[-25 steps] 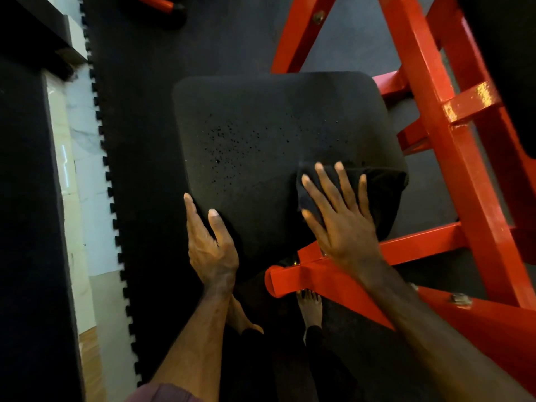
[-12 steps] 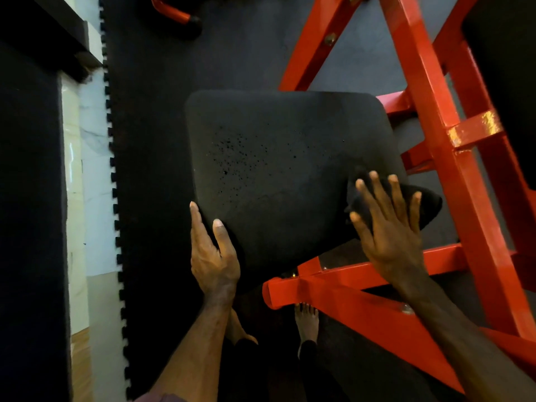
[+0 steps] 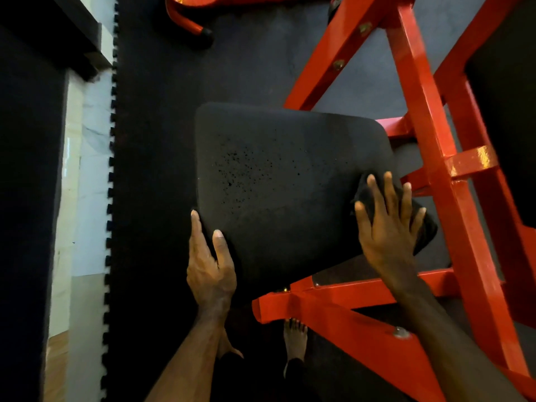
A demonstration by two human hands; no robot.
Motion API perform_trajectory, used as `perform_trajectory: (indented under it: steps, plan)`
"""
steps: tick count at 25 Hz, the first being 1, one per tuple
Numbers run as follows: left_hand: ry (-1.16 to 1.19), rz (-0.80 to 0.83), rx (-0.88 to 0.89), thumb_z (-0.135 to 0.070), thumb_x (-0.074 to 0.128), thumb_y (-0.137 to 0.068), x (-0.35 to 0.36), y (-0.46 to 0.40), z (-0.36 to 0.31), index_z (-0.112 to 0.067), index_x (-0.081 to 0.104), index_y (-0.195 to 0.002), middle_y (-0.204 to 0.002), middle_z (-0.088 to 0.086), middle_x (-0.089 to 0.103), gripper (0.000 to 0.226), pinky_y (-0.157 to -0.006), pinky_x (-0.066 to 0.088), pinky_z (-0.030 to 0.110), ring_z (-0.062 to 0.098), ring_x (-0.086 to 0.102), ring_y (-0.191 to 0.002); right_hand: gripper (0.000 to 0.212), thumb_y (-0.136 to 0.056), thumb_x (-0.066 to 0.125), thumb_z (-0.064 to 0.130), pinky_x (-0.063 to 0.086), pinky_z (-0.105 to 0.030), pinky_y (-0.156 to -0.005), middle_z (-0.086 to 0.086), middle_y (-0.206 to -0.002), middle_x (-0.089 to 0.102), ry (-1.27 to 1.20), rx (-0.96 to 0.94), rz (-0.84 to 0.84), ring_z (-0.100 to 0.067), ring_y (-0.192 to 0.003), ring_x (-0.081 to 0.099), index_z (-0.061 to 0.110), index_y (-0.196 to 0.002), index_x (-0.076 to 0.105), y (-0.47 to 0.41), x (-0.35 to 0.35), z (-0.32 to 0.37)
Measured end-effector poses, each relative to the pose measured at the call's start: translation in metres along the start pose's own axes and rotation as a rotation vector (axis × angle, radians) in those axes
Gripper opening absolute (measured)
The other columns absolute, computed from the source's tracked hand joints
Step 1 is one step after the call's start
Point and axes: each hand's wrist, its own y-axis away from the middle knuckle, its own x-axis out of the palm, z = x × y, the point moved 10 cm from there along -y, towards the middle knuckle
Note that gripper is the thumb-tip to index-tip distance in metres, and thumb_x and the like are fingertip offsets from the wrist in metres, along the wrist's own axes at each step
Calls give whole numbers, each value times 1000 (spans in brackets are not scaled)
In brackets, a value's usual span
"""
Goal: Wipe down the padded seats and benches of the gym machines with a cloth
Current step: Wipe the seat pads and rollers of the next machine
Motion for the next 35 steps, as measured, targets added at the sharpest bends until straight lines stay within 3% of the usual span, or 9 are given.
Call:
perform_trajectory:
  steps: [2, 7, 12, 17, 20, 23, 28, 33, 35]
  plan:
    - [-5, 1, -5, -65, 29, -103, 2, -3, 1, -42, 12, -167, -172, -7, 27, 70, -111, 26, 33, -1, 23, -139, 66, -104, 22, 64, 4, -77, -121, 6, -177, 4, -41, 111, 6, -36, -162, -3, 40, -166, 19, -30, 2, 23]
    - [22, -16, 25, -63, 29, -103, -2, 0, -1, -39, 15, -167, -172, -6, 27, 70, -109, 31, 34, 1, 27, -143, 65, -107, 22, 63, 1, -68, -126, 11, -176, -2, 139, -286, 97, -24, -163, -9, 40, -167, 12, 4, 4, 28]
    - [24, -21, 24, -63, 29, -103, -1, -1, -2, -39, 15, -167, -171, -4, 30, 70, -109, 31, 33, 18, 36, -150, 70, -104, 19, 65, 6, -74, -123, 5, -177, 3, 7, 17, 53, -31, -163, -5, 36, -167, 14, -55, 4, 34]
    - [36, 8, 14, -66, 27, -102, -1, -1, 0, -42, 11, -167, -172, -3, 28, 71, -110, 33, 38, 21, 36, -153, 65, -108, 21, 60, 2, -61, -129, 9, -177, 2, 110, -327, 94, -21, -163, -6, 36, -168, 13, -16, 5, 50]
    - [26, -4, 20, -66, 27, -103, -2, -2, 0, -41, 12, -167, -172, -4, 28, 71, -110, 36, 40, 20, 36, -152, 65, -108, 21, 61, 7, -67, -127, 5, -177, 6, 63, -135, 52, -23, -163, -3, 34, -167, 15, -44, -2, 26]
    - [43, -6, 32, -66, 28, -103, -1, -4, 1, -41, 13, -167, -171, -7, 28, 71, -111, 33, 36, 6, 30, -148, 67, -106, 21, 62, 2, -70, -125, 2, -177, 7, -46, 36, 45, -31, -163, -2, 33, -167, 17, -99, 2, 56]
    - [60, 8, 18, -65, 28, -102, -2, -2, 1, -41, 13, -167, -172, -9, 25, 71, -112, 30, 34, -1, 24, -144, 63, -109, 25, 58, -1, -58, -130, 9, -176, 8, 47, -383, 102, -18, -163, -4, 34, -167, 19, -59, -3, 58]
    - [53, 11, 29, -63, 29, -103, -1, -4, -1, -40, 13, -167, -172, -7, 26, 70, -113, 31, 37, 6, 27, -150, 66, -107, 23, 61, 0, -69, -126, 3, -177, 8, -36, -46, 75, -27, -163, -4, 34, -167, 17, -130, -1, 60]
    - [50, 6, 29, -62, 30, -104, -2, -3, 2, -39, 13, -167, -172, -6, 26, 69, -113, 33, 39, 13, 31, -153, 65, -108, 23, 61, -5, -66, -127, 3, -177, 6, -22, -103, 99, -27, -163, -5, 35, -167, 15, -136, 8, 79]
